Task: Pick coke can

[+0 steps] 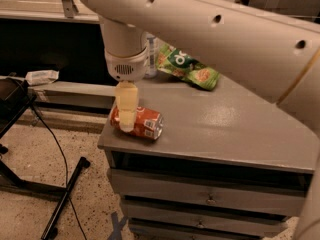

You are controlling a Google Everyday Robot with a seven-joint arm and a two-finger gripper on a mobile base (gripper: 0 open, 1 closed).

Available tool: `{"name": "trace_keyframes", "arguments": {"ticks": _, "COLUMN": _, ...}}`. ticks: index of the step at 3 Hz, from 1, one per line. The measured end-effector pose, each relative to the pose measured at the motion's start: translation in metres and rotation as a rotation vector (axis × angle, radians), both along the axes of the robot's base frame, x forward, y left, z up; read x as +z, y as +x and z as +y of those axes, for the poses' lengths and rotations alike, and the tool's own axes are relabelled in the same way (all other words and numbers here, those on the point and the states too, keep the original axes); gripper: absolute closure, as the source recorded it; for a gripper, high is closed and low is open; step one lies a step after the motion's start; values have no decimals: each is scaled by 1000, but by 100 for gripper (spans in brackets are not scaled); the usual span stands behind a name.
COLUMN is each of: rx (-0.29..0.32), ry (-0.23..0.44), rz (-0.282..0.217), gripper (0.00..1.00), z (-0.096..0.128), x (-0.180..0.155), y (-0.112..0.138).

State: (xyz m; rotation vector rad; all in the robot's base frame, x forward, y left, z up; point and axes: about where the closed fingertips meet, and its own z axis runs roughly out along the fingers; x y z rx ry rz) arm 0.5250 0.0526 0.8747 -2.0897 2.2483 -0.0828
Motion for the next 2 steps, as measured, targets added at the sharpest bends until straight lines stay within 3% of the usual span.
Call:
{"name": "trace_keyframes", "arguments": {"ticks": 1, "rx": -117, "ry": -39, "rz": 25, "gripper": 0, "z": 1, "x": -21, "y": -3}}
{"name": "trace_keyframes", "arguments": {"ticks": 2, "rx": -183, "ry": -34, "rz": 53, "gripper": 0, "z": 0, "x": -26, "y": -12}}
